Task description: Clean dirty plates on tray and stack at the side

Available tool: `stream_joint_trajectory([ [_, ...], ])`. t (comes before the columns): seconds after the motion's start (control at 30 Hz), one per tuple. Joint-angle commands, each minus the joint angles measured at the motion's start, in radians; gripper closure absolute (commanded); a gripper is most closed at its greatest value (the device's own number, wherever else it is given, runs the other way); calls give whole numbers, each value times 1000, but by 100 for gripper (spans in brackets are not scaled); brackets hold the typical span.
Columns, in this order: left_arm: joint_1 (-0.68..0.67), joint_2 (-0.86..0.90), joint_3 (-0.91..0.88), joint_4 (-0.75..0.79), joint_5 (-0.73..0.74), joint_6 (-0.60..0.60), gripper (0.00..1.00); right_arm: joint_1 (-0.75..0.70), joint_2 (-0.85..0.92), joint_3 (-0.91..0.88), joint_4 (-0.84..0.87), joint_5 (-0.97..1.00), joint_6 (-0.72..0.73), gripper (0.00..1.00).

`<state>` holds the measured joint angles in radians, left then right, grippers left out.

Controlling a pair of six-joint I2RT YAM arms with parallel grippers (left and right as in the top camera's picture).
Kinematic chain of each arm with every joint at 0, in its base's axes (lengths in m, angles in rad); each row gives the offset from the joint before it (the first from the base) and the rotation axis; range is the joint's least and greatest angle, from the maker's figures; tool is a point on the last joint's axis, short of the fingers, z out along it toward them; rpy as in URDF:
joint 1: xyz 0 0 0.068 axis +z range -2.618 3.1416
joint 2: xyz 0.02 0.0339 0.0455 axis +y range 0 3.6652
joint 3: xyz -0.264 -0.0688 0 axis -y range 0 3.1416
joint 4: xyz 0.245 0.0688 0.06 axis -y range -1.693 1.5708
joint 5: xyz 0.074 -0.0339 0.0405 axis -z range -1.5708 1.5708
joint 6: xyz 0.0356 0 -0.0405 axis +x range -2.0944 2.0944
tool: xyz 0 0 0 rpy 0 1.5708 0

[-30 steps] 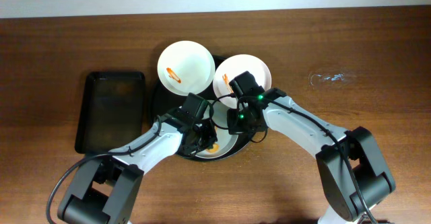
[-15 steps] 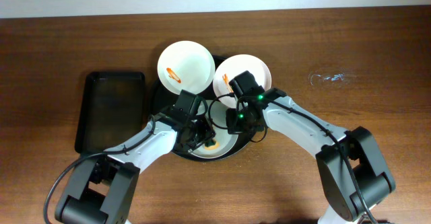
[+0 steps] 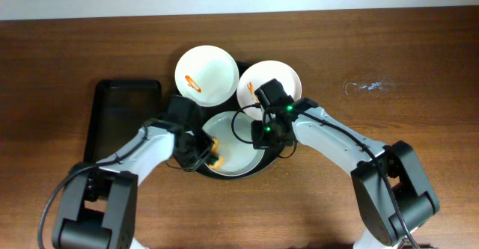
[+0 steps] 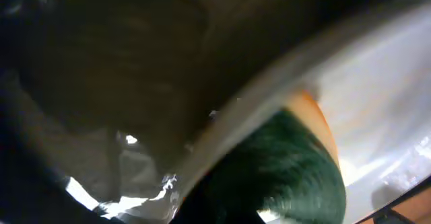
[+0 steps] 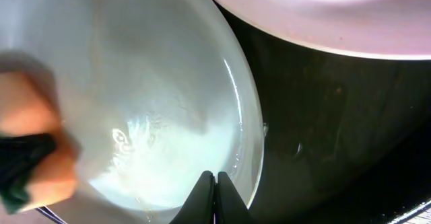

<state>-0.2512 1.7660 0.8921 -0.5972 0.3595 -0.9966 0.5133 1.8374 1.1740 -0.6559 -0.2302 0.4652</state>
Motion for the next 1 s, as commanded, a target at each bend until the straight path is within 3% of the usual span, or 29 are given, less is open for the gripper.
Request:
stream_joint_trajectory([
  [0.0, 97, 274, -127, -157, -614, 30, 100, 3, -2, -3, 2, -6, 0, 95],
  [0.17, 119, 268, 45, -373, -900, 51, 100, 3, -2, -3, 2, -6, 0, 95],
  [0.3, 101, 254, 207, -500, -907, 53, 100, 3, -2, -3, 2, -6, 0, 95],
  [0.67, -38, 91, 508, -583, -822, 259, 100, 3, -48, 52, -22, -22, -34, 86],
  [0.8, -29, 8, 565, -601, -812, 262, 98, 4, -98, 69, -17, -135, -88, 72],
  [0.97, 53, -86, 584, -592, -739, 309, 85, 58, -103, 69, -24, -185, -95, 49],
])
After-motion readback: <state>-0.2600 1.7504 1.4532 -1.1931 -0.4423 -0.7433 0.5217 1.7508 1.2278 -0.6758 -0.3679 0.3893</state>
